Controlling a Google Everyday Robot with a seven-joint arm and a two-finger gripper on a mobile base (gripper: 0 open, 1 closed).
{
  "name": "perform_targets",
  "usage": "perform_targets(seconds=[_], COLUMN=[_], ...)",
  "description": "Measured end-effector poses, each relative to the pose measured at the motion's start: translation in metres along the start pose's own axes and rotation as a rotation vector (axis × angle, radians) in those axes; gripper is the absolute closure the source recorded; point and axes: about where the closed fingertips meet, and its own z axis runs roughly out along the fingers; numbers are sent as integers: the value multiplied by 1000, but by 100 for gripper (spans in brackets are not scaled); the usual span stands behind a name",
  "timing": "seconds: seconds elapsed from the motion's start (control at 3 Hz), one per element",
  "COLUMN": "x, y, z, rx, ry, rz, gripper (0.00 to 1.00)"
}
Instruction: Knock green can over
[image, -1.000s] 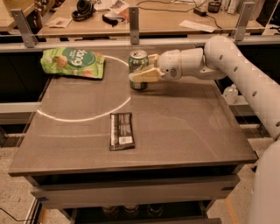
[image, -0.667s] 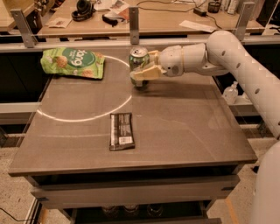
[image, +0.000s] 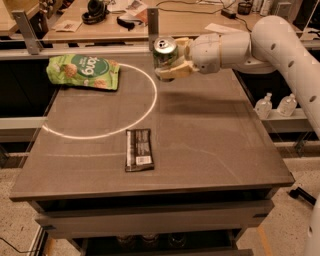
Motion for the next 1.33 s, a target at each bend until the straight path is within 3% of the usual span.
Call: perform_targets(seconds=[0.33, 0.67, 1.33], x=[-16, -28, -3], y=[-6, -6, 19], z=[-12, -21, -30], rx=[0, -45, -296], ry=[31, 114, 360], rz=[-156, -341, -625], gripper=[100, 100, 100])
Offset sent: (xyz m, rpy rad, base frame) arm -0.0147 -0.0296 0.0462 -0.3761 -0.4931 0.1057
